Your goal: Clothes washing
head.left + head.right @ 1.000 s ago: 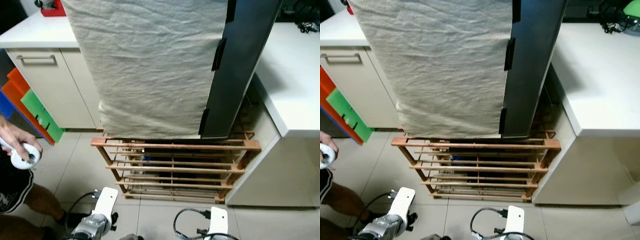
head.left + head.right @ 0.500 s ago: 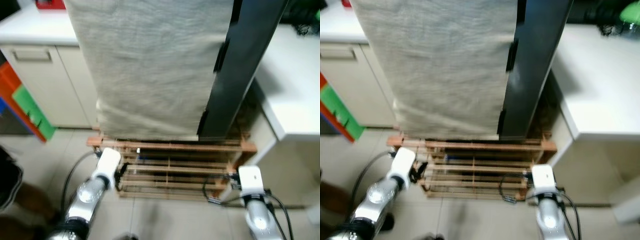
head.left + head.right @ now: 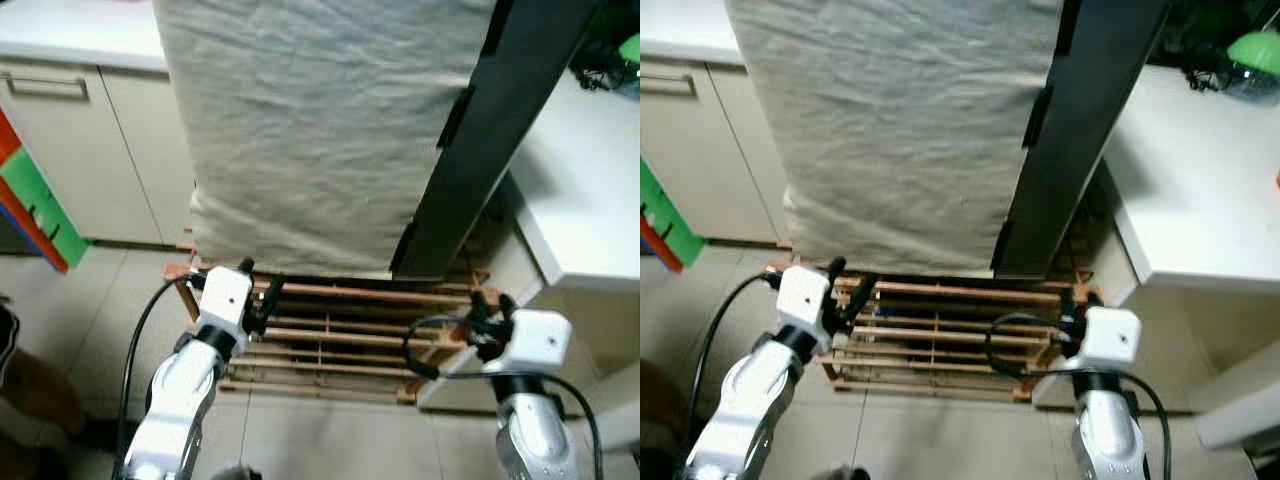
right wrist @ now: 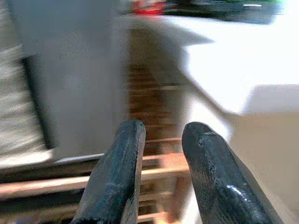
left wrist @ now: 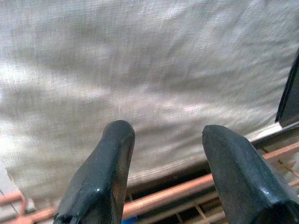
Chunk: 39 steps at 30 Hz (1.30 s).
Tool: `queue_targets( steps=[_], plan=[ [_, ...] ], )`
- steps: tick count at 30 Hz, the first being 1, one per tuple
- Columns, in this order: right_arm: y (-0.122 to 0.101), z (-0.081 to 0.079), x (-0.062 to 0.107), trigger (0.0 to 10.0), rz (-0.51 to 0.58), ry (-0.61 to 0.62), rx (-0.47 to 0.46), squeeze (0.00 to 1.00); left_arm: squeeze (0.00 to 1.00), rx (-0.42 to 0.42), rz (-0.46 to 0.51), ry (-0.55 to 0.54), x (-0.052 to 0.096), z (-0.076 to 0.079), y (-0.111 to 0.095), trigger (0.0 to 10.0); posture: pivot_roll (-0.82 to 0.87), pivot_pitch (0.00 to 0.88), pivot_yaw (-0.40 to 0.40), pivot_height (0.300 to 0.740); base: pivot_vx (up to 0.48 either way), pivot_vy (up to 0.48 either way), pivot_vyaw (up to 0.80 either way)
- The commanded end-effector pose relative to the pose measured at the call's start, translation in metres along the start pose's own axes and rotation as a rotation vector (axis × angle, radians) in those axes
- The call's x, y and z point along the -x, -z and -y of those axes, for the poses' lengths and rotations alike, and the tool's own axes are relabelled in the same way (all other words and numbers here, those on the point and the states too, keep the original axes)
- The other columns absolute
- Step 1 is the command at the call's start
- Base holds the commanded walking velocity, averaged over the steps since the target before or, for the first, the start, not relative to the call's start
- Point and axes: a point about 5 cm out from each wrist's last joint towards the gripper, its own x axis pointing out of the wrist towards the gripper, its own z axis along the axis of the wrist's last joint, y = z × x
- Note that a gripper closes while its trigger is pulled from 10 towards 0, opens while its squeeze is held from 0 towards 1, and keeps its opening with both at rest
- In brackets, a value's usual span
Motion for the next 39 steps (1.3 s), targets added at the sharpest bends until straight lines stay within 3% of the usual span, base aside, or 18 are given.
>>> queue_targets(
  steps=[1, 8, 10, 12, 15, 17, 21, 25, 33, 37, 39],
  plan=[
    [-0.006, 0.014, 0.003, 10.0, 0.001, 0.074, -0.008, 0.0, 0.0, -0.019, 0.009, 0.061, -0.006, 0.009, -0.008, 10.0, -0.16, 0.031, -0.009, 0.74, 0.0, 0.0, -0.8],
    [-0.027, 0.018, 0.004, 10.0, 0.051, 0.175, -0.04, 0.0, 0.0, -0.037, 0.068, 0.144, -0.027, 0.018, -0.023, 10.0, -0.19, 0.035, 0.053, 0.74, 0.0, 0.0, -0.8],
    [-0.037, 0.018, 0.003, 10.0, 0.051, 0.211, 0.057, 0.0, 0.0, -0.014, 0.078, 0.122, -0.031, 0.018, -0.034, 10.0, -0.19, 0.035, 0.065, 0.74, 0.0, 0.0, -0.8],
    [-0.041, 0.016, 0.002, 10.0, 0.055, 0.207, 0.067, 0.0, 0.0, -0.006, 0.095, 0.117, -0.033, 0.018, -0.04, 10.0, -0.19, 0.035, 0.07, 0.74, 0.0, 0.0, -0.8],
    [-0.053, 0.009, 0.0, 10.0, 0.085, 0.183, 0.063, 0.0, 0.0, 0.021, 0.182, 0.025, -0.04, 0.013, -0.057, 10.0, -0.19, 0.034, 0.069, 0.74, 0.0, 0.0, -0.8],
    [-0.054, 0.005, -0.001, 10.0, 0.082, 0.171, 0.066, 0.0, 0.0, 0.04, 0.165, 0.035, -0.04, 0.015, -0.058, 10.0, -0.19, 0.034, 0.065, 0.74, 0.0, 0.0, -0.8],
    [-0.055, -0.012, -0.004, 10.0, 0.072, 0.108, 0.062, 0.0, 0.0, -0.001, 0.119, 0.127, -0.032, 0.019, -0.057, 10.0, -0.17, 0.032, 0.042, 0.74, 0.0, 0.0, -0.79],
    [-0.056, -0.015, -0.006, 10.0, 0.074, 0.108, 0.083, 0.0, 0.0, 0.006, 0.104, 0.136, -0.029, 0.019, -0.057, 10.0, -0.16, 0.034, 0.028, 0.74, 0.0, 0.0, -0.79],
    [-0.061, -0.026, -0.021, 10.0, 0.112, 0.087, 0.146, 0.0, 0.0, -0.033, 0.114, 0.026, -0.021, 0.008, -0.067, 10.0, -0.11, 0.03, -0.044, 0.74, 0.0, 0.0, -0.79],
    [-0.057, -0.029, -0.031, 10.0, 0.11, 0.043, 0.195, 0.0, 0.0, -0.011, 0.077, -0.05, -0.012, -0.004, -0.069, 10.0, -0.07, 0.03, -0.09, 0.74, 0.0, 0.0, -0.8],
    [-0.053, -0.031, -0.033, 10.0, 0.084, 0.021, 0.169, 0.0, 0.0, 0.015, 0.049, -0.063, -0.008, -0.008, -0.069, 10.0, -0.07, 0.035, -0.088, 0.74, 0.0, 0.0, -0.8]
  ],
)
